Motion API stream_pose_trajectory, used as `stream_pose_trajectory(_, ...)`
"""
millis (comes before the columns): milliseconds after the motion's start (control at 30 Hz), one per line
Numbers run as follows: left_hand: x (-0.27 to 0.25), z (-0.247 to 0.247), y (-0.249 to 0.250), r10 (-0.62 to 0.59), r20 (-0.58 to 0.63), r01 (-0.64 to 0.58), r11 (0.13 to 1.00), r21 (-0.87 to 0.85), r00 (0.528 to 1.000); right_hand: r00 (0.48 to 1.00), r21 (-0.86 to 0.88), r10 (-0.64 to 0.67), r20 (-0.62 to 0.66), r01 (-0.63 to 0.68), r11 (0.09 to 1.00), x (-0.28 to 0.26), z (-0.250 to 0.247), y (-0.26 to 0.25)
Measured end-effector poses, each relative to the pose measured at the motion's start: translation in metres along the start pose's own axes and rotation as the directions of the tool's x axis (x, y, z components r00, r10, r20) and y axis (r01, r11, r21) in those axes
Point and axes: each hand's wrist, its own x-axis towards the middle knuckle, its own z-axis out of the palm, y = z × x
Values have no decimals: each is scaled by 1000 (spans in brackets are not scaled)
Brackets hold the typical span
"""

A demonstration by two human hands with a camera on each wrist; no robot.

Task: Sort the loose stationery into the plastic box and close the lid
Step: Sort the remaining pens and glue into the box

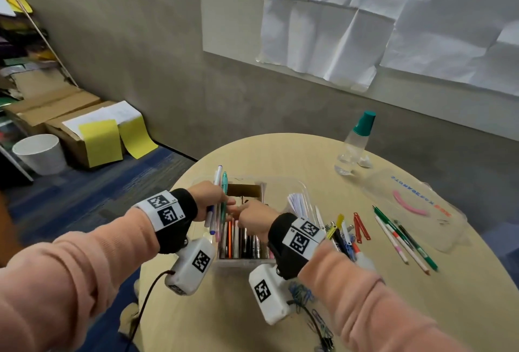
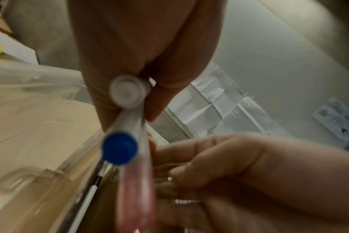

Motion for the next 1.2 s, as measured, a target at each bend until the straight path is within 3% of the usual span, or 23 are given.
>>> stream_pose_trajectory(67, 4, 10, 0, 41, -38, -38, 996, 76, 998, 995, 0, -71, -68, 71, 997, -7, -13, 11)
stream_pose_trajectory(200, 11, 31, -1, 98, -103, -72, 969, 237, 990, 953, 203, -128, -273, 187, 961, -23, -41, 43)
stream_pose_trajectory(333, 20, 45, 0, 178, -159, -56, 818, 572, 971, 883, 279, -79, -462, 230, 932, -33, -67, 82)
stream_pose_trajectory(467, 27, 54, -3, 102, -74, -30, 759, 651, 992, 862, 365, -24, -507, 240, 899, -45, -83, 115)
stream_pose_trajectory(567, 25, 57, 0, 39, -113, 49, 724, 688, 993, 855, 433, -1, -518, 263, 862, -53, -91, 133)
stream_pose_trajectory(733, 22, 64, 0, 99, -219, 134, 536, 834, 971, 848, 495, 45, -527, 264, 828, -60, -101, 159)
stream_pose_trajectory(900, 14, 70, -3, 183, -136, 93, 224, 970, 974, 861, 525, 78, -503, 232, 819, -65, -106, 176)
stream_pose_trajectory(967, 13, 71, -3, 167, -147, 104, 241, 965, 975, 868, 533, 81, -490, 225, 816, -67, -107, 180)
stream_pose_trajectory(1200, 3, 67, 0, 195, -89, -9, 452, 892, 977, 891, 568, 104, -442, 188, 801, -68, -113, 197)
